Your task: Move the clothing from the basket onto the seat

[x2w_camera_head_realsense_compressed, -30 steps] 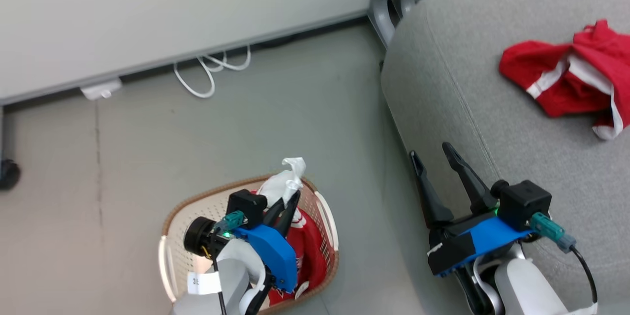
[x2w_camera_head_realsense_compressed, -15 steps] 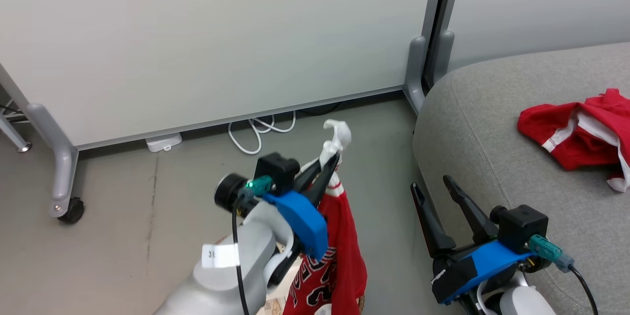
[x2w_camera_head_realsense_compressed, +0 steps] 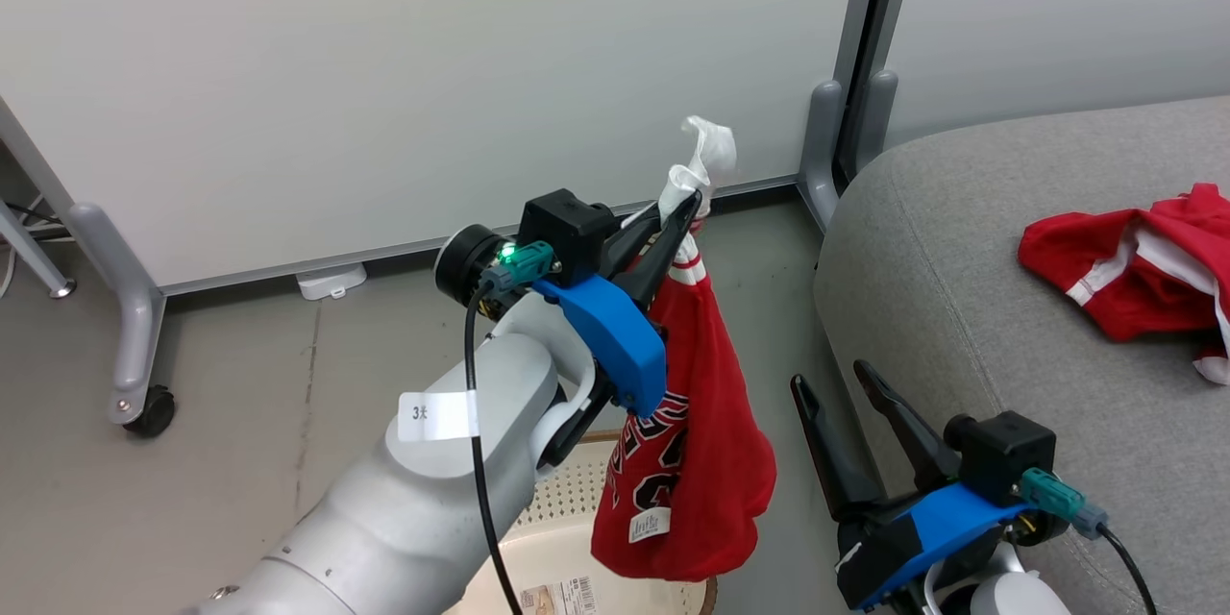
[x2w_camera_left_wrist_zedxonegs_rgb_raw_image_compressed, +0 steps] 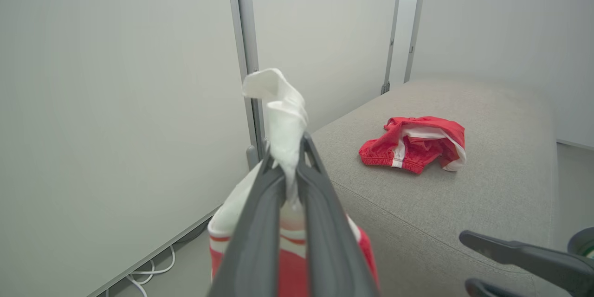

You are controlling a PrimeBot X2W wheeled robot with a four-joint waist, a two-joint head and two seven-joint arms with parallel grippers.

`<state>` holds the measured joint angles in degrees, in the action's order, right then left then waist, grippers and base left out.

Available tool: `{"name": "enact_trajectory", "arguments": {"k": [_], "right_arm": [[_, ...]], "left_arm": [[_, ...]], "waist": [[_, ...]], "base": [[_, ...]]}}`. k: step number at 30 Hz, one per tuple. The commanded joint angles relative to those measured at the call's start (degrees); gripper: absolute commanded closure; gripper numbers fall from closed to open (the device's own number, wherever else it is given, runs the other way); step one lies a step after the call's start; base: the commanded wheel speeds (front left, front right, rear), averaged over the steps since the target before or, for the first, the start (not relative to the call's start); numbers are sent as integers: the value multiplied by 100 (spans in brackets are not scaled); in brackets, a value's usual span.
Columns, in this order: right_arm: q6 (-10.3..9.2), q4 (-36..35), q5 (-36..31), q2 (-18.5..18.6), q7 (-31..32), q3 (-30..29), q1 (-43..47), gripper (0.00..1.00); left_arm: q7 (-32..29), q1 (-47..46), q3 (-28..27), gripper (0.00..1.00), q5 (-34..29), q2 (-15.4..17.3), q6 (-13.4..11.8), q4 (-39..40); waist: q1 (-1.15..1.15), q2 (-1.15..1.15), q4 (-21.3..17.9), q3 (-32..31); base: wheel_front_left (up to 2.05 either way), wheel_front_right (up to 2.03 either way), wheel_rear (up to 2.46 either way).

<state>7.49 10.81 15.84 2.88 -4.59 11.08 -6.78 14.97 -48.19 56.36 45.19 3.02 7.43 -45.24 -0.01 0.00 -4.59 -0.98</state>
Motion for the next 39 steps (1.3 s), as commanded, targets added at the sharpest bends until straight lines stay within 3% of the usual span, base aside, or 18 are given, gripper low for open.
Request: {"name": "enact_trajectory", "arguments": {"k": [1,20,39], "right_arm": [[1,-20,-4,1,22,31,88,0],[1,226,32,0,281,478,-247,0],[1,2550,911,1,-95,1789,-2173,0]], "left_arm": [[11,-51,57,100,60,-6,7,-24],[25,-90,421,100,382,-13,-25,-44],[29,-228,765,100,669,-11,-86,84]], "waist": [[1,0,-3,1],[1,0,78,71],[1,0,198,292]], "base": [[0,0,0],[0,0,0],[0,0,0]]}}
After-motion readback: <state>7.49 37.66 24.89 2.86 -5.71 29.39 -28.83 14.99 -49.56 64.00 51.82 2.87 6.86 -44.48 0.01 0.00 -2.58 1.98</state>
